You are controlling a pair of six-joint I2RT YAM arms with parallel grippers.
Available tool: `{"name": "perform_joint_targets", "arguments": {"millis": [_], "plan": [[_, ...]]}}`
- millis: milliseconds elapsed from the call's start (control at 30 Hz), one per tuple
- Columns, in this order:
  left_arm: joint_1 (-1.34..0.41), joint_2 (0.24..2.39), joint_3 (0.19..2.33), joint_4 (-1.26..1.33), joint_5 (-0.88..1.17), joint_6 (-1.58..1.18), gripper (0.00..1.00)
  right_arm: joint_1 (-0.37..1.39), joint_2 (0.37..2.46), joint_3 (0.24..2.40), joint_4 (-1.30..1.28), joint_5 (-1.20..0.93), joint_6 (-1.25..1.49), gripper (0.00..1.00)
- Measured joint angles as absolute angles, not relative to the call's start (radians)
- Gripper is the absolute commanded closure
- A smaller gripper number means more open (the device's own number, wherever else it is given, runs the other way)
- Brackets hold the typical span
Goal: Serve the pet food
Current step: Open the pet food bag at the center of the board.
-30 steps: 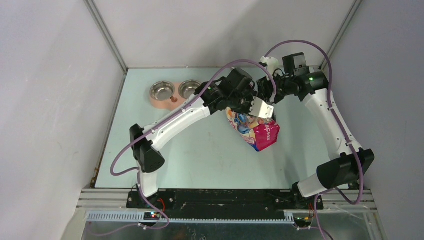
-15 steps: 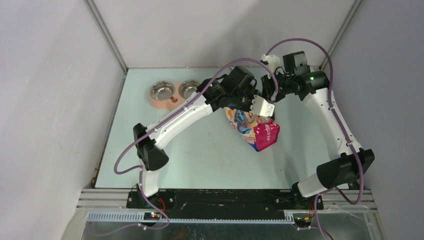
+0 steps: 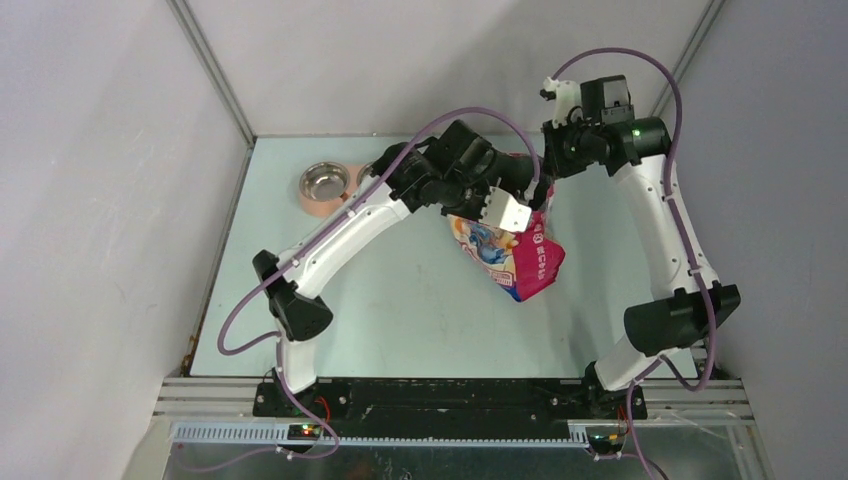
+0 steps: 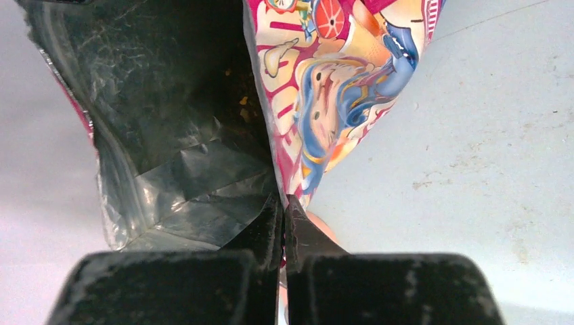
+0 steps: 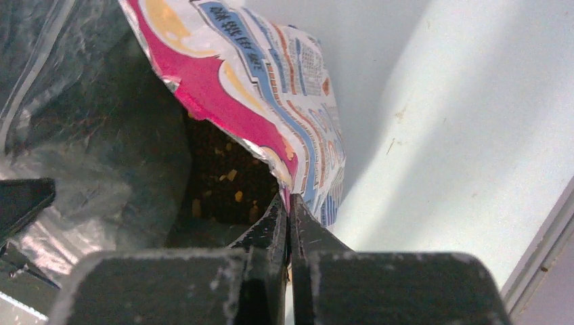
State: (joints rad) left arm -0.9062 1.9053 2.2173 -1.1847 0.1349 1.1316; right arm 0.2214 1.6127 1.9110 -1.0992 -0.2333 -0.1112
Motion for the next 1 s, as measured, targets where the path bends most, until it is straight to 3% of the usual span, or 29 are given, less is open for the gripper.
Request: {"name": "perform_joint_targets", "arguments": {"millis": [567, 600, 667, 700, 767, 833, 1000], "plan": [[-0.864, 1.87, 2.242, -1.064, 0.232, 1.015, 1.0, 0.19, 1.69, 2.028, -1.114, -0.255, -0.093, 1.0], [-0.863, 1.868, 2.249, -1.047, 0.231, 1.008, 0.97, 0.187, 1.7, 2.047, -1.125, -0.266, -0.089, 1.0], [-0.863, 1.863, 2.265, -1.015, 0.232, 0.999, 0.72, 0.181, 1.721, 2.089, -1.151, -0.286, -0.085, 1.0], [-0.863, 1.86, 2.271, -1.004, 0.233, 0.999, 0.52, 0.179, 1.729, 2.103, -1.154, -0.296, -0.082, 1.0], [-0.863, 1.851, 2.28, -0.993, 0.245, 0.994, 0.29, 0.173, 1.733, 2.105, -1.152, -0.315, -0.078, 1.0], [-0.867, 1.846, 2.289, -0.994, 0.263, 0.989, 0.2, 0.168, 1.731, 2.096, -1.139, -0.33, -0.076, 1.0], [-0.9, 1.851, 2.313, -1.0, 0.291, 0.982, 0.15, 0.163, 1.709, 2.027, -1.073, -0.362, -0.069, 1.0]]}}
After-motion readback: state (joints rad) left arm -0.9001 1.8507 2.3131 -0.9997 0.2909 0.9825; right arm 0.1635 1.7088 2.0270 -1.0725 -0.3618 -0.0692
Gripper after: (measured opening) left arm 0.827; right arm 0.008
